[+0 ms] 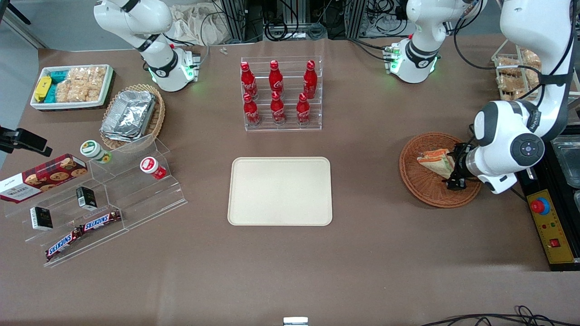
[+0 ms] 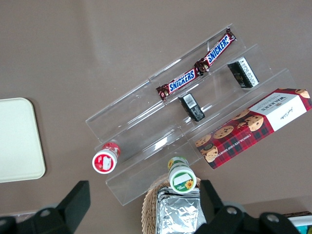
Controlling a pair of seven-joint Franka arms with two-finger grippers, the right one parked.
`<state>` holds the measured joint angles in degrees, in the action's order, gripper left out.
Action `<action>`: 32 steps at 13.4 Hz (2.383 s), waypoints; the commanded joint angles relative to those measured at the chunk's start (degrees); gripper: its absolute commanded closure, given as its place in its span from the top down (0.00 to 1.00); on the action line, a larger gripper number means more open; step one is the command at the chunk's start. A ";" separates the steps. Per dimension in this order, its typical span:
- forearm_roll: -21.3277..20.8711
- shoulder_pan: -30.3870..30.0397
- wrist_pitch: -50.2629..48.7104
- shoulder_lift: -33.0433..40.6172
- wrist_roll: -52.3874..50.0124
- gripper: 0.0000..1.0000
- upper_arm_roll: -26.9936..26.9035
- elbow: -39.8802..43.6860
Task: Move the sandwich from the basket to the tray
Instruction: 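Lower the open left gripper around the sandwich wedge, then close the left gripper on the sandwich and lift it from the basket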
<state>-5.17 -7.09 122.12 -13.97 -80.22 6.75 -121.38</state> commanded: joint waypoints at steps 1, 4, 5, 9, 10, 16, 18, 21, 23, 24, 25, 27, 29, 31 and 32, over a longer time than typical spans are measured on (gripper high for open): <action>-0.99 -0.20 1.54 3.60 -2.48 1.00 0.19 -4.64; -0.99 -0.12 0.75 5.09 -5.54 1.00 0.19 -6.40; -0.99 -0.12 0.05 5.62 -6.34 1.00 0.19 -6.50; -0.99 -0.12 -2.14 6.76 -6.44 1.00 0.19 -6.58; -0.99 -0.03 -2.76 6.85 -6.52 1.00 0.19 -6.59; -0.99 0.06 8.03 5.80 -6.88 1.00 0.19 -13.08; -0.99 -0.03 10.67 4.32 -7.05 1.00 0.19 -12.83; -0.98 -0.03 11.12 2.46 -7.49 0.35 0.19 -10.72; -0.90 -0.12 11.12 2.02 -7.75 0.00 0.19 -9.93; -0.90 -0.12 10.86 1.33 -7.93 0.00 0.28 -8.71; -0.90 -0.03 10.34 1.23 -7.93 0.00 0.28 -7.83; -0.72 0.06 5.88 1.93 -6.71 0.00 0.45 -4.33; -0.55 0.93 -6.74 1.59 -3.30 0.00 1.15 4.79; 0.59 2.60 -17.57 1.23 0.23 0.00 2.38 15.68; 2.34 3.74 -21.36 0.27 1.29 0.00 3.00 21.31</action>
<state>-4.49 -5.37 109.09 -11.62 -81.25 9.00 -111.20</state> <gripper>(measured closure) 0.806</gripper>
